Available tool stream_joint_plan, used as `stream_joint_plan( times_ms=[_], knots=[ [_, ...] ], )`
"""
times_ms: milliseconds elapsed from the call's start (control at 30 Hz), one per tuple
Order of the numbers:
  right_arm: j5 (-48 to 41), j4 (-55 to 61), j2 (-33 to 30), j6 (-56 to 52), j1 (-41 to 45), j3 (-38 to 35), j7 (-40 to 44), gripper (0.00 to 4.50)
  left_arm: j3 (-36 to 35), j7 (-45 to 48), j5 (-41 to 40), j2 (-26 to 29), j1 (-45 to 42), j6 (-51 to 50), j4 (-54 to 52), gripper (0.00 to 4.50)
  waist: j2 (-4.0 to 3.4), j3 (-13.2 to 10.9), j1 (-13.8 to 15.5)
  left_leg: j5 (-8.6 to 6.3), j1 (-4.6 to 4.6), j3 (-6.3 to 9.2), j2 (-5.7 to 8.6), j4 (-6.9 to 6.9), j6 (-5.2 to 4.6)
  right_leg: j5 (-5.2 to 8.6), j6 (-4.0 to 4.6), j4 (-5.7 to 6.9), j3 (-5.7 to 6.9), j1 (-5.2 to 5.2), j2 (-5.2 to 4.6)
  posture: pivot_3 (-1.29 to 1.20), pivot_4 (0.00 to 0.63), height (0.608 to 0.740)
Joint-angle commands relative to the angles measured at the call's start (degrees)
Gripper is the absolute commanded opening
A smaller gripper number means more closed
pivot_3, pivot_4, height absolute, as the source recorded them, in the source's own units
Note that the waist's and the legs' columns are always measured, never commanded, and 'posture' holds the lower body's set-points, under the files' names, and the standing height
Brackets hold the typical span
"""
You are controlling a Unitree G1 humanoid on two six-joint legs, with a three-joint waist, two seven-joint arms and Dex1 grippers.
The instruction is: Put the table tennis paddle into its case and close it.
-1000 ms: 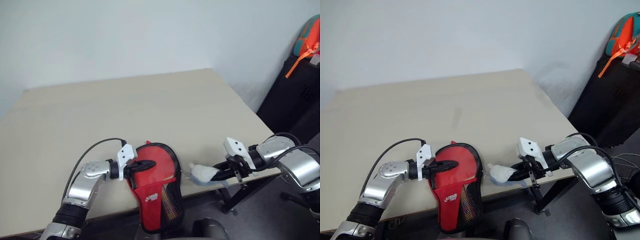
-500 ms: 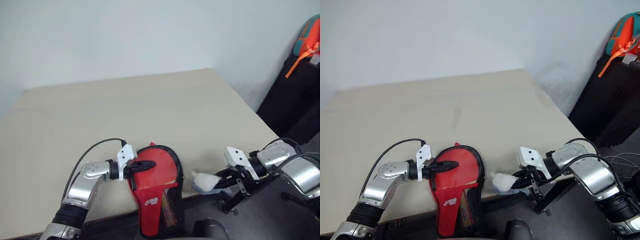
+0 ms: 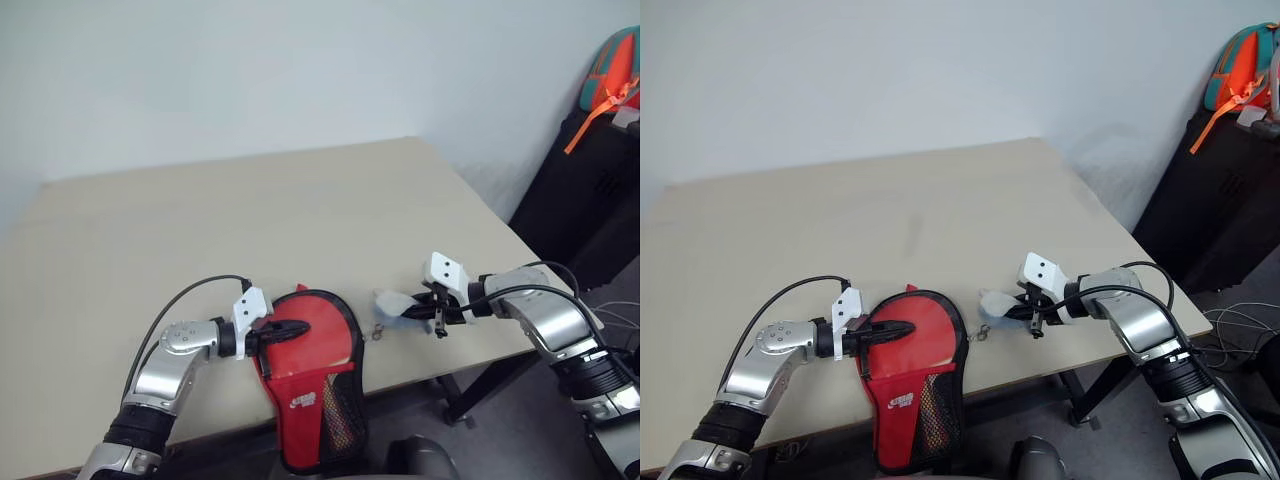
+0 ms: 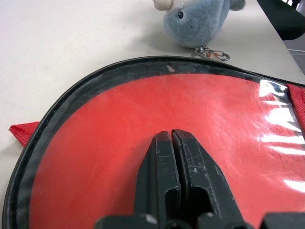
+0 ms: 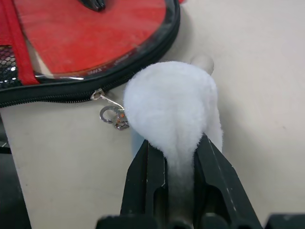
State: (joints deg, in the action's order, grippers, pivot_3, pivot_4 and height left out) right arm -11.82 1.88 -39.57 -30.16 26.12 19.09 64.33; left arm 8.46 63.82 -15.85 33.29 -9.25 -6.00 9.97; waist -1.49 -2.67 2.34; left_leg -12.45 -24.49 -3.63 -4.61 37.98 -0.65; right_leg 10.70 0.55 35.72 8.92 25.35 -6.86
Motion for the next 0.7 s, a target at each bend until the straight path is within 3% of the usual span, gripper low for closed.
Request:
stream_joint_plan(
  times_ms=[33,367,700],
  knots=[
    [-3.5,6.3,-3.1,0.6,-1.5,-2.4,5.0,0.33,3.2,0.4,3.4,0.2,1.5,-1.6,3.1,0.00,0.00,0.0,0.0,0.00,0.01,-0.01,0.00,0.00,0.00,0.00,0.00,0.00,0.00,0.00,0.00,0.00,0.000,0.706],
    [-12.7,20.5,-14.5,-0.1,-11.0,-2.1,19.8,0.33,3.1,0.9,3.8,0.4,1.6,-1.6,3.1,0.00,0.03,0.0,0.1,-0.01,0.02,0.10,0.03,0.05,-0.01,0.01,0.00,-0.14,0.06,-0.07,-0.06,0.00,0.000,0.706],
    [-13.7,24.7,-18.8,2.4,-15.2,-1.3,22.5,0.33,3.0,1.2,3.7,0.9,2.0,-1.9,2.8,0.00,0.02,0.0,0.1,-0.38,-0.04,-0.18,0.08,0.11,-0.55,-0.08,-0.18,-0.93,-0.01,-0.35,-0.15,0.00,0.000,0.706]
  ],
)
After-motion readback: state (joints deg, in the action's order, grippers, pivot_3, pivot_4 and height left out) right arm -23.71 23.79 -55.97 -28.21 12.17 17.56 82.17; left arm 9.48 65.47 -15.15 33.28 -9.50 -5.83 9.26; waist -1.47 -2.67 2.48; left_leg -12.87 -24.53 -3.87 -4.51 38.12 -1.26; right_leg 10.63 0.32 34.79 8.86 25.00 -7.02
